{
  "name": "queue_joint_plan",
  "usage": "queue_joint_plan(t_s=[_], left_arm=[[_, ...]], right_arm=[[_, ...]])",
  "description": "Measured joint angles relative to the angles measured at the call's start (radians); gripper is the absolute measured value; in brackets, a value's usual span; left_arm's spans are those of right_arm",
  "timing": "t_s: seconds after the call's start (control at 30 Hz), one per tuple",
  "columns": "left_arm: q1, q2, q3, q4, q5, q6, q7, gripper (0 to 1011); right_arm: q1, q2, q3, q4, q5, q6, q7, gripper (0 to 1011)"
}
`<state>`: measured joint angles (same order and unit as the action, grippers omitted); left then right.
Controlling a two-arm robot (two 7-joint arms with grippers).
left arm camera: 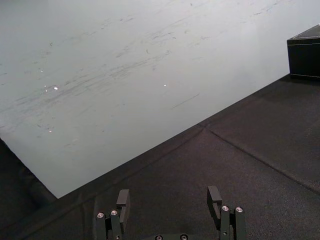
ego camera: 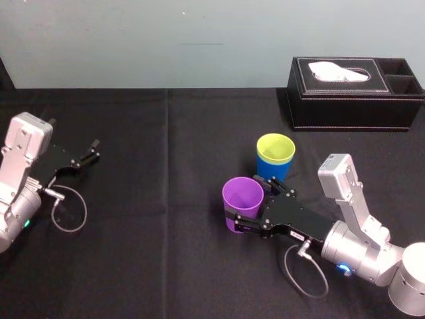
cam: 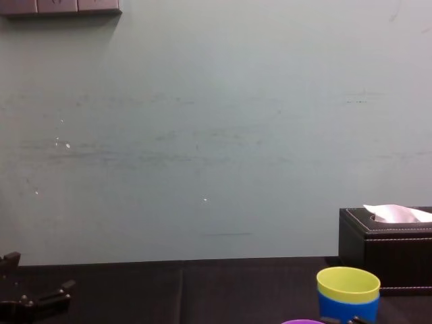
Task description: Stack the three plastic cups sequentially using one hand.
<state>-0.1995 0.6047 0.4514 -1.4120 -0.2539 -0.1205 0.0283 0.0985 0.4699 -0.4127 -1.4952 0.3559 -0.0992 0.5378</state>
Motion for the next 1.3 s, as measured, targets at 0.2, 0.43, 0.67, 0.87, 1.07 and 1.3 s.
queue_joint_plan(t_s=[0.2, 0.43, 0.67, 0.87, 1.07, 1.3], left_arm=[[0.000, 0.000, 0.000, 0.000, 0.000, 0.000, 0.000, 1011], [0.000, 0.000, 0.000, 0.000, 0.000, 0.000, 0.000, 1011], [0.000, 0.000, 0.000, 0.000, 0.000, 0.000, 0.000, 1011], [0.000, 0.000, 0.000, 0.000, 0.000, 0.000, 0.000, 1011], [0.000, 0.000, 0.000, 0.000, 0.000, 0.000, 0.000, 1011], [0.000, 0.000, 0.000, 0.000, 0.000, 0.000, 0.000, 1011]], right_arm=[[0.013, -0.009, -0.008, 0.017, -0.002, 0.002, 0.000, 1000], [0.022, -0.016, -0.014, 0.031, -0.006, 0.002, -0.001, 1000], [0.029, -0.021, -0.015, 0.041, -0.007, 0.001, -0.003, 1000], [0.030, -0.023, -0.015, 0.045, -0.006, -0.004, -0.002, 1000], [0.030, -0.023, -0.015, 0.044, -0.006, -0.004, -0.002, 1000], [0.029, -0.022, -0.014, 0.042, -0.006, -0.004, -0.003, 1000]])
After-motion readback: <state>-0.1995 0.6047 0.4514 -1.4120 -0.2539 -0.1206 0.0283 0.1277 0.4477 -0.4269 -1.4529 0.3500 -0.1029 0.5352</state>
